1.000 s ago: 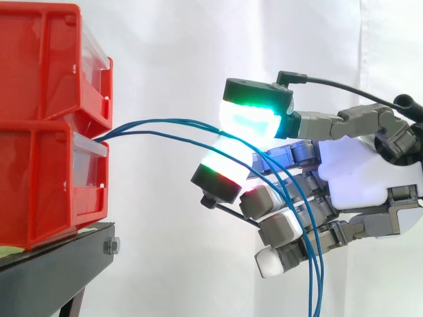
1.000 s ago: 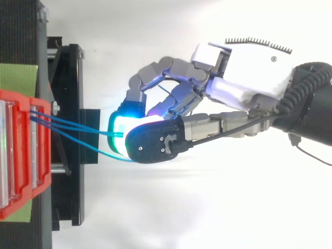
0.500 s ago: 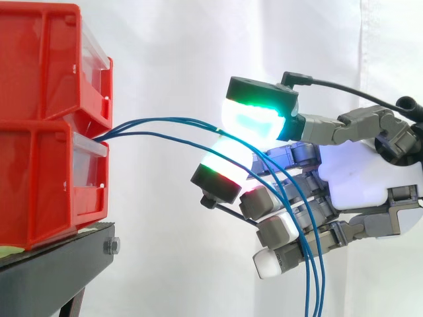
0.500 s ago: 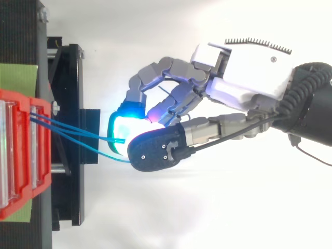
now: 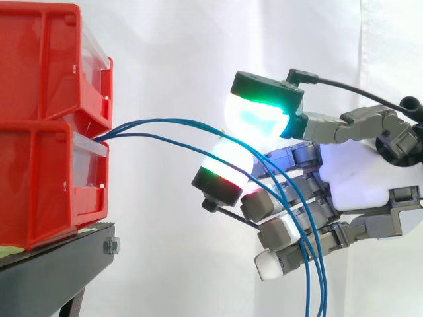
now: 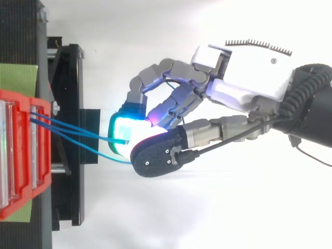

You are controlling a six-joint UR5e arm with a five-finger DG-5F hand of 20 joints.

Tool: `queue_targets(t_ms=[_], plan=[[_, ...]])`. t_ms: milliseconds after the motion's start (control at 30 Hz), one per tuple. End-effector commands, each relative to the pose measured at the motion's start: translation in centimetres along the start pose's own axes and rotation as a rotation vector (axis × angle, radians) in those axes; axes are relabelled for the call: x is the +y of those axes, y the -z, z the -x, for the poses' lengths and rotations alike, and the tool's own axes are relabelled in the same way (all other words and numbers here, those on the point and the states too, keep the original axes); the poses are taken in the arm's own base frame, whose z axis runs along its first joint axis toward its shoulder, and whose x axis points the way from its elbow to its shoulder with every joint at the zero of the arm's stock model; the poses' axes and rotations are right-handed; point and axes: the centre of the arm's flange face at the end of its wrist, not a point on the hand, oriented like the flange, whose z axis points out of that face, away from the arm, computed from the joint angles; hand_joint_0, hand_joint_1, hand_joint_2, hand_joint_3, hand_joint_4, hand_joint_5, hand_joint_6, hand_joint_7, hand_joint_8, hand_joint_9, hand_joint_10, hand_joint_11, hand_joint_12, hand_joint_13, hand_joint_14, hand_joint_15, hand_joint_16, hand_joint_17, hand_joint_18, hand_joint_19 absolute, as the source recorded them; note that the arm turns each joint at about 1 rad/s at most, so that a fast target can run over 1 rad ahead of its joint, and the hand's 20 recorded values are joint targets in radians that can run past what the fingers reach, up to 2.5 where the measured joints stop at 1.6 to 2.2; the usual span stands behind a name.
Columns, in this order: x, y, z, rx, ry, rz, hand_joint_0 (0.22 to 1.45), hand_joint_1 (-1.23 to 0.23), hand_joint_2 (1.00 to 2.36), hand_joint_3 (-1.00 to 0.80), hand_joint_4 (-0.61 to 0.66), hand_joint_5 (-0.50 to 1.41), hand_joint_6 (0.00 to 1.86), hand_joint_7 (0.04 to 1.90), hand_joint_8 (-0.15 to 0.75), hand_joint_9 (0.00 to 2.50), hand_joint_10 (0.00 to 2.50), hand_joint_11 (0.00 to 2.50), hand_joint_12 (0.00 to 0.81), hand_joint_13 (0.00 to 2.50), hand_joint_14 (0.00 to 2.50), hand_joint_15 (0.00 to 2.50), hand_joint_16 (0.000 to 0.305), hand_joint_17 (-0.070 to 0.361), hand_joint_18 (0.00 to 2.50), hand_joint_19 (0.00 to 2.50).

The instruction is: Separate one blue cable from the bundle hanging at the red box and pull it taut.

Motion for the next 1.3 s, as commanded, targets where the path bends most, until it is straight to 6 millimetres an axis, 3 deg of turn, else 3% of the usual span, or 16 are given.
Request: queue_targets(t_ms=[0,233,500,667,900,1267], plan=[[-0.06,0.02,-0.01,-0.001,0.001,-0.002,0.52,-0.63,1.00,-0.50,0.11,-0.22,0.90,0.84,0.279,0.96,0.02,1.18,0.373,0.94,0.03,0.97,0.054,0.122,0.63,0.66],[-0.06,0.02,-0.01,-0.001,0.001,-0.002,0.62,-0.73,1.00,-0.50,0.08,-0.22,0.90,0.87,0.262,0.95,0.02,1.18,0.346,0.93,0.03,0.98,0.051,0.114,0.60,0.65],[-0.06,0.02,-0.01,-0.001,0.001,-0.002,0.68,-0.76,1.02,-0.25,0.00,-0.23,0.94,1.02,0.259,0.95,0.02,1.19,0.344,0.95,0.03,0.97,0.050,0.112,0.63,0.62],[-0.06,0.02,-0.01,-0.001,0.001,-0.002,0.69,-0.78,1.02,-0.23,-0.01,-0.24,0.95,0.96,0.260,0.96,0.02,1.19,0.340,0.96,0.03,0.97,0.050,0.111,0.64,0.62],[-0.06,0.04,-0.09,-0.003,0.001,-0.002,0.61,-0.61,1.01,-0.40,0.06,-0.20,0.93,0.99,0.274,1.04,0.02,1.22,0.345,0.97,0.03,0.99,0.049,0.111,0.63,0.66],[0.01,0.02,-0.10,-0.003,0.001,-0.001,0.60,-0.43,1.00,-0.45,0.04,-0.18,0.91,0.96,0.277,1.05,0.02,1.20,0.348,0.98,0.03,1.00,0.050,0.112,0.62,0.68]])
